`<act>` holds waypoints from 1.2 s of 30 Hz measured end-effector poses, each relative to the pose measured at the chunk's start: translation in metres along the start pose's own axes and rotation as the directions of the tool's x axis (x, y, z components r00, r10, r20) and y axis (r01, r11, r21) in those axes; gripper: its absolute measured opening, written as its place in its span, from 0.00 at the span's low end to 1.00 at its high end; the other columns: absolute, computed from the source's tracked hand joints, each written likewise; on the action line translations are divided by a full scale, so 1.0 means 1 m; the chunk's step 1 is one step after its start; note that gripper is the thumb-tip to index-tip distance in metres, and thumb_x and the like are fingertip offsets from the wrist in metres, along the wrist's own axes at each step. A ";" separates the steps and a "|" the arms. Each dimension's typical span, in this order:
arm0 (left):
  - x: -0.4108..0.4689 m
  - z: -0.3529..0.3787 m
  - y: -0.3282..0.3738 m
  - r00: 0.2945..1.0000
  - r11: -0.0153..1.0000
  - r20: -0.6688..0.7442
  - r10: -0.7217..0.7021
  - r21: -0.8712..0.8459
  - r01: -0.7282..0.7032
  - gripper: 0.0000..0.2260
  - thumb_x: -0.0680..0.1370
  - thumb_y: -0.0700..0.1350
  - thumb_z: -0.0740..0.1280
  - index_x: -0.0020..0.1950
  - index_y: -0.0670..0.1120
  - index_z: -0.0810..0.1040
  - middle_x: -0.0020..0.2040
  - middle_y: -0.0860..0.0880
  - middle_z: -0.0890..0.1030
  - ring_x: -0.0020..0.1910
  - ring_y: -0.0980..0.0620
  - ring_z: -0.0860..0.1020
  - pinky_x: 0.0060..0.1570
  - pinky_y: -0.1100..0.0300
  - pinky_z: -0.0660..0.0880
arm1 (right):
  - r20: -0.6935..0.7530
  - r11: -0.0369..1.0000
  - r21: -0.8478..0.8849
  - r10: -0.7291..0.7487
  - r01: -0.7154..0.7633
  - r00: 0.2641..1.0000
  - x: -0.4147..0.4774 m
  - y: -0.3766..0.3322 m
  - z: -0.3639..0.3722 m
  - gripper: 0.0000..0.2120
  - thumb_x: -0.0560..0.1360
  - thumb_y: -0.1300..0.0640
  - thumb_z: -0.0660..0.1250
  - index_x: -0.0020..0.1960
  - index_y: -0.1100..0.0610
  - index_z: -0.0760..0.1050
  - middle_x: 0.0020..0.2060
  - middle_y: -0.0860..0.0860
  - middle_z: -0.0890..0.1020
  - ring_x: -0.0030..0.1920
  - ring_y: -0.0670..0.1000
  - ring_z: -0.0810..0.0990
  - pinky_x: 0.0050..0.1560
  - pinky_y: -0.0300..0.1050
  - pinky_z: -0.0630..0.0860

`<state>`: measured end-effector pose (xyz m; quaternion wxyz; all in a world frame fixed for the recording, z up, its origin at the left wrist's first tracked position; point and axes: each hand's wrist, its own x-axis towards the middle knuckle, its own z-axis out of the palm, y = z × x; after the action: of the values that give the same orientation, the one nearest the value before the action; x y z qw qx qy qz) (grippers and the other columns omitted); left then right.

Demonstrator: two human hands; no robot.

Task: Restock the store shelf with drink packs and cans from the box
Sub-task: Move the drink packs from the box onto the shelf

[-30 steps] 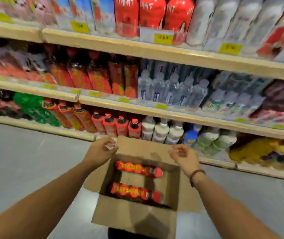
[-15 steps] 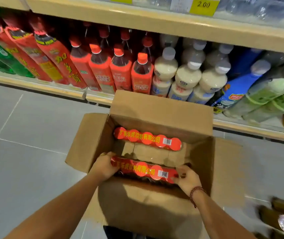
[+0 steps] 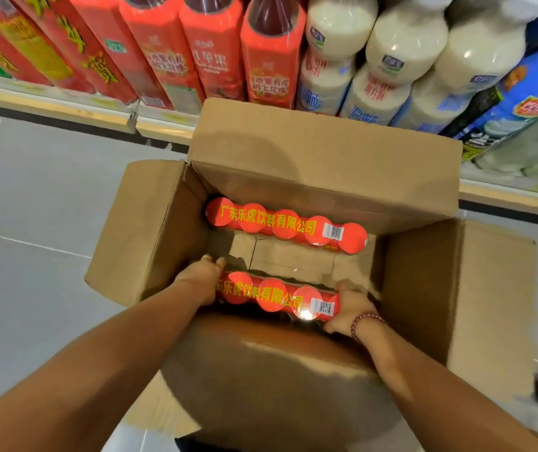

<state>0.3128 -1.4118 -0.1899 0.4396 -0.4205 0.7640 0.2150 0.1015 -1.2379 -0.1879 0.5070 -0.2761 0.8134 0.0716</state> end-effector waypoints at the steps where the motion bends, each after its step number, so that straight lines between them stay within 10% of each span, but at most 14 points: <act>1: 0.001 0.000 0.000 1.000 1.000 -0.004 -0.002 0.020 0.002 0.34 0.75 0.39 0.67 0.77 0.48 0.54 0.72 0.41 0.62 0.68 0.39 0.69 0.65 0.48 0.72 | -0.014 1.000 -0.011 -0.009 0.009 1.000 0.002 0.001 0.001 0.39 0.60 0.58 0.78 0.66 0.54 0.63 0.62 0.54 0.71 0.62 0.55 0.74 0.60 0.48 0.76; 17: -0.132 -0.102 0.001 0.980 0.991 -0.162 0.116 -0.053 -0.126 0.32 0.67 0.47 0.72 0.70 0.49 0.67 0.57 0.45 0.77 0.55 0.44 0.77 0.49 0.56 0.77 | -0.086 0.997 -0.051 -0.054 0.050 0.995 -0.123 -0.006 -0.108 0.28 0.62 0.57 0.77 0.59 0.58 0.71 0.52 0.55 0.79 0.52 0.56 0.78 0.48 0.44 0.75; 25: -0.314 -0.233 -0.002 0.948 0.967 -0.222 0.228 -0.060 -0.247 0.33 0.61 0.54 0.77 0.65 0.51 0.74 0.56 0.48 0.81 0.54 0.46 0.77 0.49 0.58 0.73 | -0.104 0.971 -0.164 -0.195 0.176 0.975 -0.302 -0.031 -0.243 0.16 0.57 0.51 0.79 0.34 0.49 0.71 0.32 0.46 0.76 0.36 0.49 0.75 0.27 0.34 0.67; 29: -0.419 -0.312 -0.009 0.915 0.967 -0.317 0.249 0.026 -0.254 0.27 0.56 0.58 0.78 0.51 0.50 0.79 0.45 0.52 0.81 0.43 0.51 0.76 0.39 0.59 0.72 | -0.136 0.968 -0.092 -0.243 0.232 0.960 -0.401 -0.047 -0.308 0.19 0.40 0.41 0.70 0.25 0.50 0.72 0.20 0.42 0.74 0.24 0.39 0.73 0.22 0.31 0.62; 36: -0.604 -0.434 -0.018 0.793 0.956 -0.557 0.246 0.004 -0.293 0.26 0.56 0.57 0.78 0.52 0.54 0.79 0.43 0.49 0.82 0.34 0.52 0.75 0.28 0.62 0.71 | -0.285 0.942 -0.056 -0.333 0.332 0.899 -0.578 -0.069 -0.424 0.21 0.48 0.51 0.82 0.37 0.54 0.78 0.32 0.48 0.81 0.32 0.43 0.79 0.30 0.35 0.71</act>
<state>0.2718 -1.4511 0.5518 0.1475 -0.3690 0.9006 0.1762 -0.0030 -1.2464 0.5243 0.3862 -0.4198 0.8195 -0.0547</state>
